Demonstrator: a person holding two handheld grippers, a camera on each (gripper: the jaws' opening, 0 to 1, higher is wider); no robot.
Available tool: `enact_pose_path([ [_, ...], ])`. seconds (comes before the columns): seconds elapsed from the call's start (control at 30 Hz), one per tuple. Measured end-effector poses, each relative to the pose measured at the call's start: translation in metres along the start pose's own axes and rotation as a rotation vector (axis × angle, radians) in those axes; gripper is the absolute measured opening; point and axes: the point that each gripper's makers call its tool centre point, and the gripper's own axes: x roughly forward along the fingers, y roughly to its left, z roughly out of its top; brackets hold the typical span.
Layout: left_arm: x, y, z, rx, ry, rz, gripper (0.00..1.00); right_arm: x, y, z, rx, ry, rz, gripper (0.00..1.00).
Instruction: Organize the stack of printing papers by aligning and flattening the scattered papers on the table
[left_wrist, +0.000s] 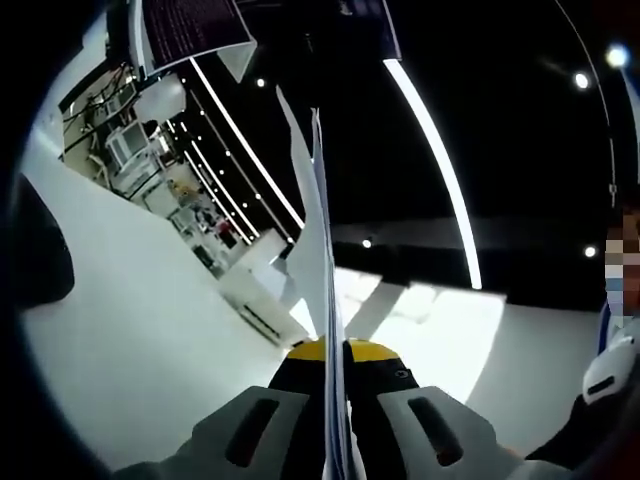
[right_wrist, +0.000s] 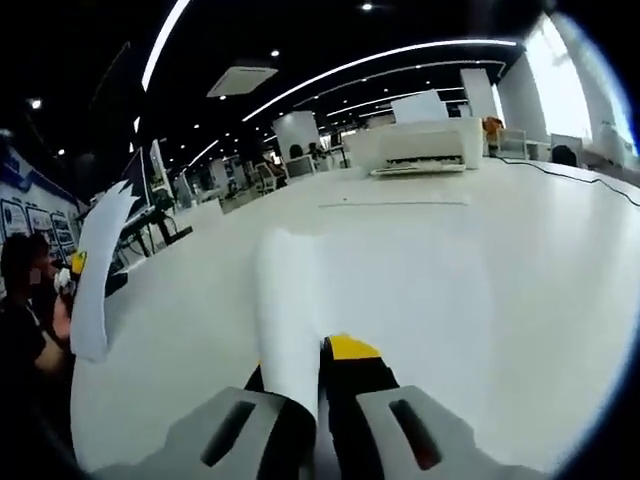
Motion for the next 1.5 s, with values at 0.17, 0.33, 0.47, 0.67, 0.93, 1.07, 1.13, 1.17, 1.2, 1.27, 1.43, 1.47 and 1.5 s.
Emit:
enact_pose_path([
  [0.17, 0.0, 0.0, 0.001, -0.002, -0.002, -0.002, 0.06, -0.002, 0.0, -0.001, 0.002, -0.001, 0.002, 0.0],
  [0.33, 0.0, 0.001, 0.0, -0.003, -0.001, -0.001, 0.06, -0.003, 0.003, -0.002, 0.032, -0.006, -0.002, 0.0],
  [0.47, 0.0, 0.002, 0.0, -0.004, -0.002, 0.0, 0.06, -0.005, 0.004, -0.002, 0.06, -0.011, -0.004, 0.0],
  [0.67, 0.0, 0.002, 0.001, -0.004, -0.003, 0.001, 0.06, -0.01, 0.01, 0.005, 0.11, -0.05, 0.032, 0.0],
  [0.93, 0.0, 0.001, 0.001, -0.006, -0.002, 0.001, 0.06, -0.022, 0.019, 0.021, 0.167, -0.143, 0.085, 0.0],
  [1.07, 0.0, 0.001, 0.001, -0.007, -0.003, 0.0, 0.06, -0.028, 0.028, 0.03, 0.185, -0.199, 0.135, 0.0],
  [1.13, 0.0, 0.001, 0.001, -0.007, -0.004, 0.0, 0.06, -0.033, 0.037, 0.037, 0.199, -0.239, 0.186, 0.0],
  [1.17, 0.0, 0.001, 0.001, -0.006, -0.004, 0.0, 0.06, -0.035, 0.042, 0.041, 0.215, -0.26, 0.212, 0.0],
  [1.2, 0.0, 0.0, 0.001, -0.007, -0.004, 0.0, 0.06, -0.037, 0.047, 0.045, 0.226, -0.283, 0.242, 0.0],
  [1.27, 0.0, 0.0, 0.001, -0.008, -0.005, 0.0, 0.06, -0.042, 0.054, 0.053, 0.259, -0.316, 0.3, 0.0],
  [1.43, 0.0, 0.001, 0.001, -0.009, -0.005, 0.001, 0.06, -0.05, 0.061, 0.063, 0.315, -0.367, 0.369, 0.0],
  [1.47, 0.0, 0.001, 0.001, -0.01, -0.006, 0.001, 0.06, -0.051, 0.062, 0.064, 0.328, -0.375, 0.379, 0.0],
  [1.5, 0.0, 0.001, 0.001, -0.01, -0.006, 0.002, 0.06, -0.053, 0.064, 0.066, 0.34, -0.381, 0.391, 0.0],
])
